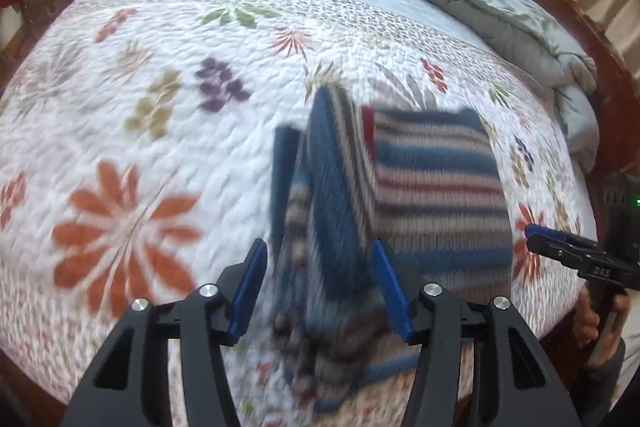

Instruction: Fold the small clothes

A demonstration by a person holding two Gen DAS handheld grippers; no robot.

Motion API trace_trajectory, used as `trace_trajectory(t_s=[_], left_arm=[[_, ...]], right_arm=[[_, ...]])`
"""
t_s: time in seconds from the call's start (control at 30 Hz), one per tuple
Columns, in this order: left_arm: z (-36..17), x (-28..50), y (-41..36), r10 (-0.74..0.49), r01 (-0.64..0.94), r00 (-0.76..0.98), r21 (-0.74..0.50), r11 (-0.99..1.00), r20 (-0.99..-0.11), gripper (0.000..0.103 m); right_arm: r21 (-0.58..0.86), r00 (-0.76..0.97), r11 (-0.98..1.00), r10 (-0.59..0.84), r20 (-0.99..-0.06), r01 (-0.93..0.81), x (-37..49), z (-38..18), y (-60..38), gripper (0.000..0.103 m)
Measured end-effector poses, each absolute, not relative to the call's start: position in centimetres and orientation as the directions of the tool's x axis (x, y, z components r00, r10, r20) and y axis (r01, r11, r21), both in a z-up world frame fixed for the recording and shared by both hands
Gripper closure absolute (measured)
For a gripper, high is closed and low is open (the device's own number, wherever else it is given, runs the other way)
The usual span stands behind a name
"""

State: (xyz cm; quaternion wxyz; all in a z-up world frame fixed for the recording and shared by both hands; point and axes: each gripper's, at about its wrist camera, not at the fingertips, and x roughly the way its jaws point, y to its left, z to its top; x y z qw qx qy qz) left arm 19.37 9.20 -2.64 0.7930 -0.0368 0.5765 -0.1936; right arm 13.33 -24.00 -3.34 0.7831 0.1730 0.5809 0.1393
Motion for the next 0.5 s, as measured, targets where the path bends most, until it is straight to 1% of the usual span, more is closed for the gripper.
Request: trace_trajectory(t_s=[0.1, 0.13, 0.2, 0.27, 0.3, 0.33, 0.4, 0.47, 0.5], left_arm=[[-3.6, 22.9, 6.8, -0.31, 0.251, 0.258, -0.246, 0.936, -0.915, 0.048], [-4.1, 23.9, 6.0, -0.299, 0.249, 0.251, -0.237, 0.939, -0.921, 0.046], [-5.2, 25.3, 5.0, -0.282, 0.252, 0.226, -0.224, 0.941, -0.932, 0.045], [-6.4, 26.2, 4.4, -0.287, 0.239, 0.196, -0.238, 0.941, -0.938, 0.054], [-6.9, 26.3, 4.3, -0.315, 0.239, 0.173, -0.271, 0.933, -0.933, 0.073], [-7.2, 26.4, 4.4, -0.324, 0.231, 0.172, -0.282, 0.931, -0.93, 0.082], [-7.7, 26.7, 5.0, -0.309, 0.227, 0.188, -0.265, 0.937, -0.932, 0.087], [-8.5, 27.1, 5.9, -0.299, 0.202, 0.183, -0.262, 0.944, -0.936, 0.087], [-9.2, 27.4, 6.7, -0.316, 0.174, 0.171, -0.288, 0.942, -0.933, 0.087]], right_arm=[[0.397, 0.285, 0.918, 0.376, -0.882, 0.017, 17.0, -4.2, -24.8, 0.035], [0.397, 0.278, 0.918, 0.376, -0.884, 0.021, 17.9, -4.7, -25.0, 0.033], [0.42, 0.259, 0.907, 0.397, -0.88, 0.035, 19.9, -5.9, -24.7, 0.033], [0.443, 0.245, 0.896, 0.421, -0.873, 0.039, 21.1, -6.8, -24.4, 0.033], [0.445, 0.239, 0.895, 0.426, -0.872, 0.03, 21.7, -7.2, -24.3, 0.034], [0.443, 0.24, 0.896, 0.425, -0.873, 0.022, 22.0, -7.1, -24.0, 0.034], [0.429, 0.249, 0.903, 0.417, -0.874, -0.007, 22.4, -7.1, -23.6, 0.034], [0.421, 0.249, 0.907, 0.413, -0.876, -0.025, 22.9, -7.4, -23.2, 0.034], [0.423, 0.245, 0.906, 0.416, -0.876, -0.027, 22.9, -7.9, -23.1, 0.034]])
